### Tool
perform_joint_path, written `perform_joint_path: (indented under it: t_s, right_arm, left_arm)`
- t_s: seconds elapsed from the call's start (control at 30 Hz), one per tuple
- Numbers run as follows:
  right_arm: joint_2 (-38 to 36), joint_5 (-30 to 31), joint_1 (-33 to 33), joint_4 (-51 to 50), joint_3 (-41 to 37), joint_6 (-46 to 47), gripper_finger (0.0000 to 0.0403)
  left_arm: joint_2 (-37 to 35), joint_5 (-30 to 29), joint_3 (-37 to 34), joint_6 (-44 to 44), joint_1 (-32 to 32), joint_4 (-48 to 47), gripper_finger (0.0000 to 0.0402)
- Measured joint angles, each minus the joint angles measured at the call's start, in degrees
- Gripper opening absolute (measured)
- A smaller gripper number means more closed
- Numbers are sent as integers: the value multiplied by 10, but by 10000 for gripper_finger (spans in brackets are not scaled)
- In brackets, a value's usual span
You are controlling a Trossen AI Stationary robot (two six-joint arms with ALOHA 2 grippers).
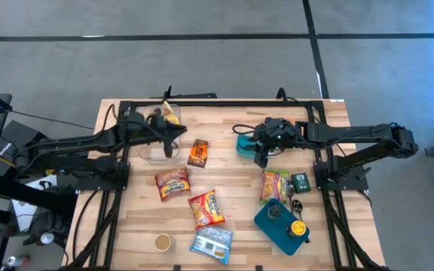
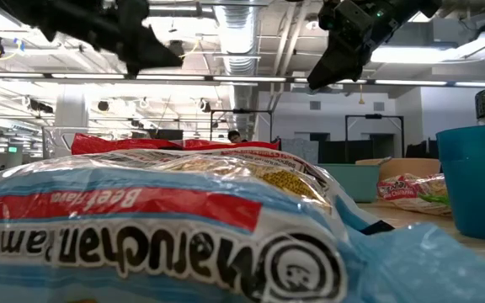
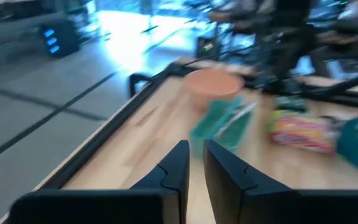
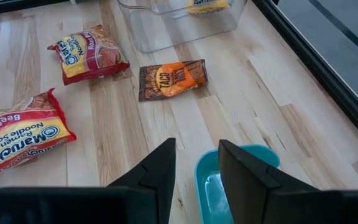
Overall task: Pick & Place Food Item
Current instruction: Put the red noodle pack into the transparent bin
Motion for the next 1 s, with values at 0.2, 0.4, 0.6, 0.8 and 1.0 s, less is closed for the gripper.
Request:
perform_joint_path:
  t_s: [0.2, 0.4, 0.6, 0.8, 1.0]
  right_arm:
    - [0, 0, 0, 0, 0, 0, 115]
    - [0, 0, 0, -1, 0, 5, 115]
    - [0, 0, 0, -2, 0, 20, 115]
    - [0, 0, 0, -4, 0, 20, 115]
    - [0, 0, 0, -7, 0, 20, 115]
  left_arm:
    - [-24, 0, 0, 0, -98, 5, 23]
    - [-24, 0, 0, 0, -188, 7, 7]
    - [-23, 0, 0, -14, -266, 6, 1]
    - [1, -49, 0, -25, -336, 5, 1]
    - [53, -152, 0, -36, -386, -23, 1]
